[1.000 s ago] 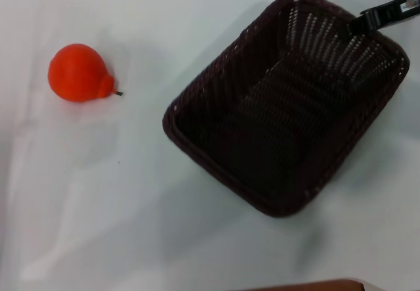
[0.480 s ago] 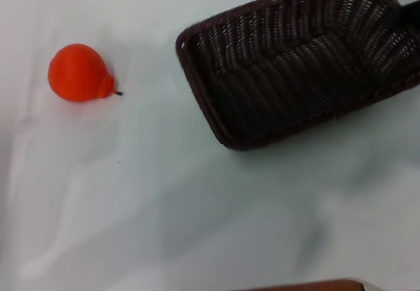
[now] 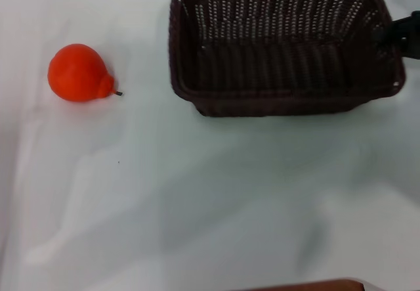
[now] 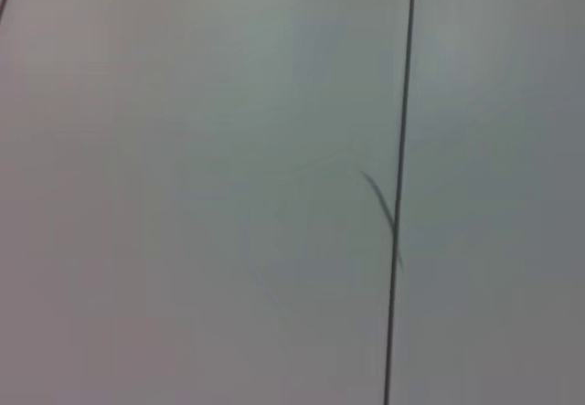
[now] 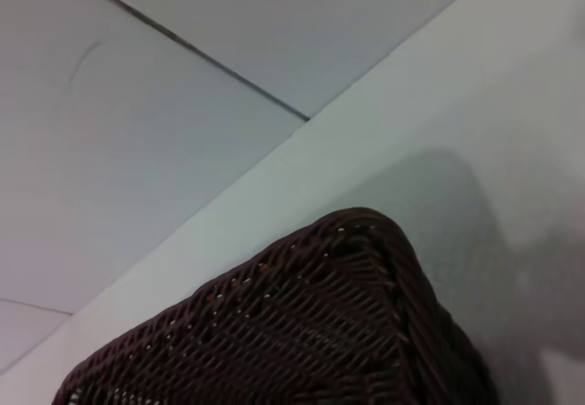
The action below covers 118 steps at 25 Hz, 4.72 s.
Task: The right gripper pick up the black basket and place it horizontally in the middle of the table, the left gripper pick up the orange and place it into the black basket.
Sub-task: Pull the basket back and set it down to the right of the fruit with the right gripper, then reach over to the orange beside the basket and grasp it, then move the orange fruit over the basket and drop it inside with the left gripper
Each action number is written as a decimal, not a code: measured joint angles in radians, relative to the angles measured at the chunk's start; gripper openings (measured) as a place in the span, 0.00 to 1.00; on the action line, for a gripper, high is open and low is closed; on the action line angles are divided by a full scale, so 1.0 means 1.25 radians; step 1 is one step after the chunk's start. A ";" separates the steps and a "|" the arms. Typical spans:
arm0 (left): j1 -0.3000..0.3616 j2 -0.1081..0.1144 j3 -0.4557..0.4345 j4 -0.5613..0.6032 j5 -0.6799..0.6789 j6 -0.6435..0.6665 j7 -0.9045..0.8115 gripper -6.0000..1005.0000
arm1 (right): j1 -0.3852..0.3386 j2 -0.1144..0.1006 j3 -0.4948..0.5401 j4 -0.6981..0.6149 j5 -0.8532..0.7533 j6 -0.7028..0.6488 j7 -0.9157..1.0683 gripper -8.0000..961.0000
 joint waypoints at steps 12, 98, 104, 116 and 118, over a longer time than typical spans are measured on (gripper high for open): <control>0.003 -0.001 0.007 0.005 -0.003 0.003 0.000 0.84 | 0.024 -0.005 -0.154 0.079 0.038 -0.108 0.019 0.24; -0.052 0.072 0.321 -0.216 0.264 0.439 -0.384 0.22 | -0.086 -0.006 0.014 -0.099 0.272 0.029 -0.274 0.72; -0.009 0.073 0.251 -0.238 0.264 0.186 -0.392 0.20 | -0.083 -0.010 0.022 -0.071 0.313 0.028 -0.309 0.72; -0.110 -0.001 0.387 -0.264 0.274 0.128 -0.382 0.11 | -0.067 -0.009 0.021 -0.037 0.341 0.018 -0.357 0.72; -0.143 -0.003 0.425 -0.241 0.272 0.161 -0.382 0.10 | -0.066 -0.009 0.021 -0.033 0.343 0.018 -0.361 0.72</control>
